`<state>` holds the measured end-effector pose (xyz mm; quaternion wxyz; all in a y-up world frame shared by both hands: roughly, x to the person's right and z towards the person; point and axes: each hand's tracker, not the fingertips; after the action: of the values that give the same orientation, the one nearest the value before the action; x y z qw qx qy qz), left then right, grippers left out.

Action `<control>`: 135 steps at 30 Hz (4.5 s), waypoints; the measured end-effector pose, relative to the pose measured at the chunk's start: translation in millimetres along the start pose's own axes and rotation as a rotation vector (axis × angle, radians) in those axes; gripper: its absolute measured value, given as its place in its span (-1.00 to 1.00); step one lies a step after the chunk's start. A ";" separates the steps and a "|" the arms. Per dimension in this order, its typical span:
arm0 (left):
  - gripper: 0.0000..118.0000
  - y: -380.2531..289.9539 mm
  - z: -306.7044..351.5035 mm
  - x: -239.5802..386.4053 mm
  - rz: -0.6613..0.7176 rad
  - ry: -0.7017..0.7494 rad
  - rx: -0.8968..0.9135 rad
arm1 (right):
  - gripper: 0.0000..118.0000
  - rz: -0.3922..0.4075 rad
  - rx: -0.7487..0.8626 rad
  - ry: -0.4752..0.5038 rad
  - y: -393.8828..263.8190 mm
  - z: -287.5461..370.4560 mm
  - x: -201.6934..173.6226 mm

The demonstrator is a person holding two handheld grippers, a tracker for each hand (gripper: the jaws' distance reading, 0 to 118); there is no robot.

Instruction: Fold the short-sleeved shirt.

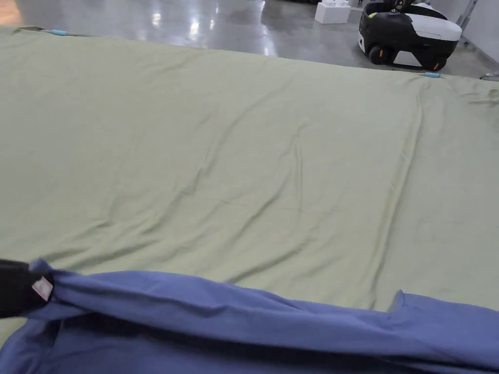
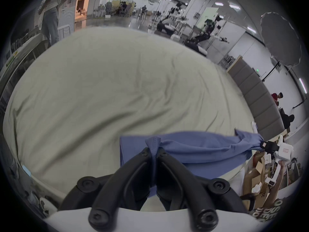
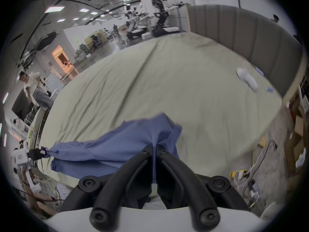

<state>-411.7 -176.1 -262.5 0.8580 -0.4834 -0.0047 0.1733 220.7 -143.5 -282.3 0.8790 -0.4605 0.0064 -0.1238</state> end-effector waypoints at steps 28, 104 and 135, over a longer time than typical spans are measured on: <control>-1.00 -59.6 34.7 -51.3 0.423 -0.143 0.137 | -0.96 0.132 0.039 0.172 -39.0 4.1 -53.0; 0.19 -10.3 -71.2 102.7 0.222 -0.793 -0.119 | -0.96 0.074 -0.100 0.208 -36.3 -13.0 -64.7; -0.43 -39.4 -13.0 -30.2 0.293 -0.470 0.139 | -0.96 0.123 -0.113 0.222 -31.8 -15.2 -89.4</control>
<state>-426.3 -214.6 -231.8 0.8304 -0.3653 -0.1219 0.4026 125.4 -153.1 -274.5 0.8515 -0.4914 0.1386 -0.1195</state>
